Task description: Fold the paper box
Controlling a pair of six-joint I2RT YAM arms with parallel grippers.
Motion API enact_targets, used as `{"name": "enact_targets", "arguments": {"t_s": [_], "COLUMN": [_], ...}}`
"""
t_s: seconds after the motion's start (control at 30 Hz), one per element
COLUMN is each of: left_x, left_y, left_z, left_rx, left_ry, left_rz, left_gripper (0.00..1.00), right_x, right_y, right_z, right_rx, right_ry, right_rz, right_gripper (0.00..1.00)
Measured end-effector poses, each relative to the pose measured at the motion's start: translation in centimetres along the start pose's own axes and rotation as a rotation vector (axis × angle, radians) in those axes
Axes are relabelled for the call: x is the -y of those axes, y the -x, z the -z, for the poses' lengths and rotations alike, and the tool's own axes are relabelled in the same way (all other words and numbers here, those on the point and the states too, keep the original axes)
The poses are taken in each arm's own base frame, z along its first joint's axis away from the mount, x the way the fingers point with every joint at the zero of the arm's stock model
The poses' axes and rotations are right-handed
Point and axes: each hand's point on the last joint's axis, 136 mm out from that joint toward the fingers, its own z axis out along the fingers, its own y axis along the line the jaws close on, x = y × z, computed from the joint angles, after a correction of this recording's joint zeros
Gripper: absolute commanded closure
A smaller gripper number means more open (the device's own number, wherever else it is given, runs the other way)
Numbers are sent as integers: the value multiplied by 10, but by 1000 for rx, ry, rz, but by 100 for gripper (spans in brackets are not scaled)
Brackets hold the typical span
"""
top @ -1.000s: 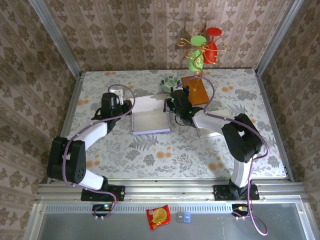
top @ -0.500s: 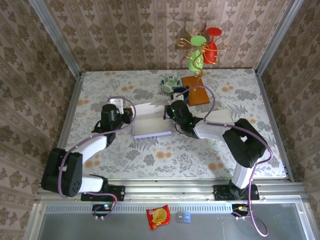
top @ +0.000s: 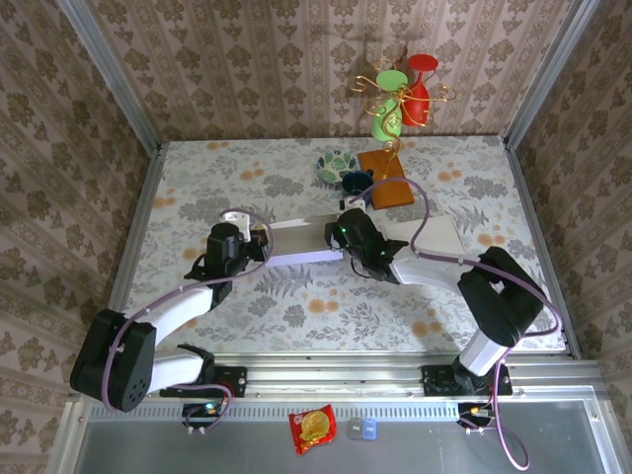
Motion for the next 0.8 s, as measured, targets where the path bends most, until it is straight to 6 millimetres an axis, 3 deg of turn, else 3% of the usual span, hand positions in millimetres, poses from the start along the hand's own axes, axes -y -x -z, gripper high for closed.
{"name": "enact_targets", "arguments": {"t_s": [0.17,0.43,0.6,0.8], "left_x": [4,15,19,21], "left_y": [-1,-6,-7,-9], "left_z": [3,4,4,4], "left_rx": [-1,-9,-8,-3], "left_ry": [-1,-10,-4,16], "left_rz": [-8,-29,-40,-45], "left_gripper": [100,100,100,100], "right_x": [-12,-16,-20,-24], "right_y": [5,4,11,13], "right_z": [25,79,110,114], "right_rx": [-66,-203,-233,-274], "right_ry": [37,56,86,59], "right_rz": [-43,-226,-500,-937], "right_gripper": [44,39,39,42]}}
